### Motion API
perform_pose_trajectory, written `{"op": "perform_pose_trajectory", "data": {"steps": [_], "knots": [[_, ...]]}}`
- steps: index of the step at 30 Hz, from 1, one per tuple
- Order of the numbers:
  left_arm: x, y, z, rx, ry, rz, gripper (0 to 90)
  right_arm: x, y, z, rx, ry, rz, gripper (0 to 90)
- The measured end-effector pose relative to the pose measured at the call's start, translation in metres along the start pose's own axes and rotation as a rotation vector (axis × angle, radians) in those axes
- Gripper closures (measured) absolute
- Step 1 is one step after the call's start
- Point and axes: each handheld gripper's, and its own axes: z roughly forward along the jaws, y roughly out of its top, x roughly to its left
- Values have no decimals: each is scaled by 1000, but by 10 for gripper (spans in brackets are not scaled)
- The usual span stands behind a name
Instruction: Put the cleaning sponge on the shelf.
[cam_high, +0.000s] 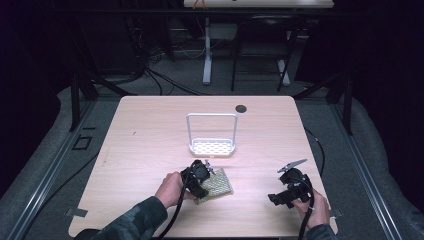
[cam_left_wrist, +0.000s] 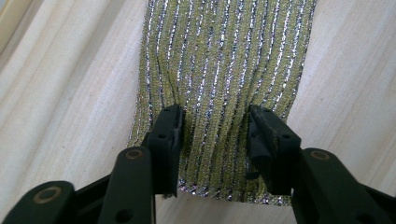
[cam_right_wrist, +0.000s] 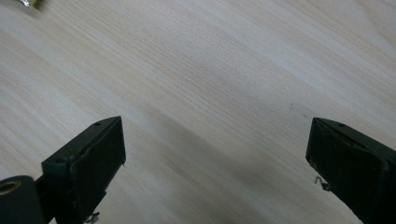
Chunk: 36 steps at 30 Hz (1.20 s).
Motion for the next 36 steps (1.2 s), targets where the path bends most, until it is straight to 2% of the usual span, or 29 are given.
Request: {"op": "perform_pose_trajectory", "data": {"steps": [3, 9, 16, 17, 24, 36], "knots": [[1, 1, 0, 1, -9, -5, 607, 0, 0, 0, 0, 1, -1, 42], [4, -3, 0, -31, -25, -19, 684, -1, 0, 0, 2, -1, -4, 43], [3, -8, -3, -97, -12, -12, 778, -1, 0, -1, -1, 1, 5, 44], [3, -9, -4, -115, -6, -4, 871, -2, 0, -1, 3, 0, 6, 44], [-1, -9, -4, -120, 21, 35, 892, -3, -1, -1, 2, -2, 2, 44], [0, -10, -13, -151, 40, 19, 891, -4, -2, -1, -5, 2, 13, 45]]}}
